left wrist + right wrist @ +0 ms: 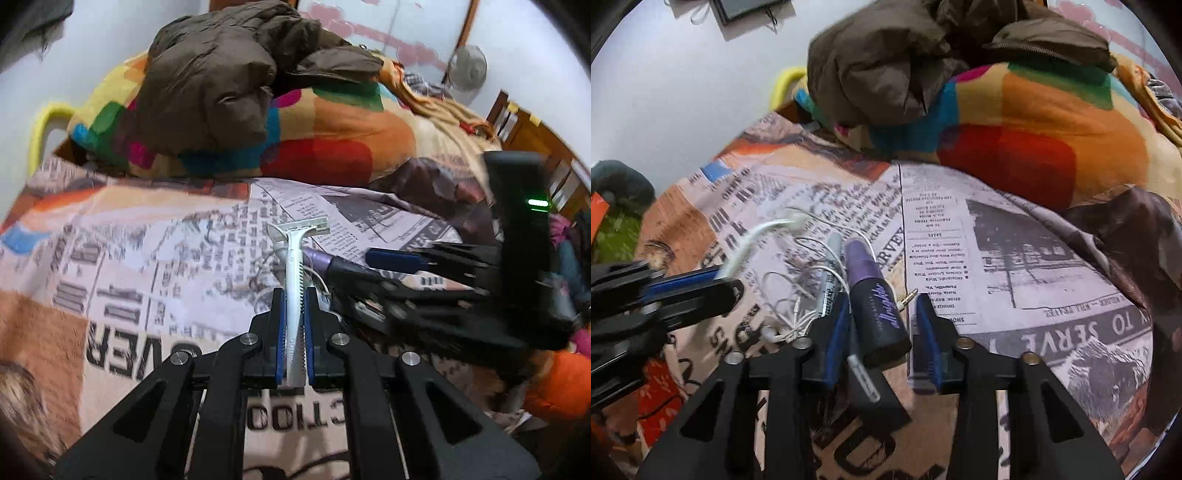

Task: Collect trash
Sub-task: 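Grasp the white razor with the left gripper while the right grasps the purple spray bottle, then lift the razor and spray bottle and carry both over the white bin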

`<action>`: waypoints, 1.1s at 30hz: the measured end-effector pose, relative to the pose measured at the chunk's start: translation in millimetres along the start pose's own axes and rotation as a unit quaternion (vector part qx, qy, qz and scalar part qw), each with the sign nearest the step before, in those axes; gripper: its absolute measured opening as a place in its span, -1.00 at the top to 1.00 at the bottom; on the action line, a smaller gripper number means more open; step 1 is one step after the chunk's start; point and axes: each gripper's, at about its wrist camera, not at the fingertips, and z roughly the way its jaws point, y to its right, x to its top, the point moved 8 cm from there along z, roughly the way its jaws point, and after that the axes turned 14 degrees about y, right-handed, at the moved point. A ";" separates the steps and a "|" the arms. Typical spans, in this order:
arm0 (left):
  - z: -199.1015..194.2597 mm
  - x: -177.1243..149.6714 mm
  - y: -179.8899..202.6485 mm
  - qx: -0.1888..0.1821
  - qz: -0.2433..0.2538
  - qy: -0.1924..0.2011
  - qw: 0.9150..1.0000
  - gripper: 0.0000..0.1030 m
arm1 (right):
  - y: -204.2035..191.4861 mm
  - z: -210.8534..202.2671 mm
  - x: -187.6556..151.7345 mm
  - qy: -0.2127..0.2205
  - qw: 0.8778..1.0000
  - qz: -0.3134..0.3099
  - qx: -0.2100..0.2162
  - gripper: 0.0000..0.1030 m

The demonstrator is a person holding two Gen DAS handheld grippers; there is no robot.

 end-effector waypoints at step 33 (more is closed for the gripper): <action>-62.0 -3.1 58.9 -0.064 -0.022 -0.002 0.998 0.85 | -6.9 -77.4 -38.2 -0.021 0.999 0.011 -0.032 0.54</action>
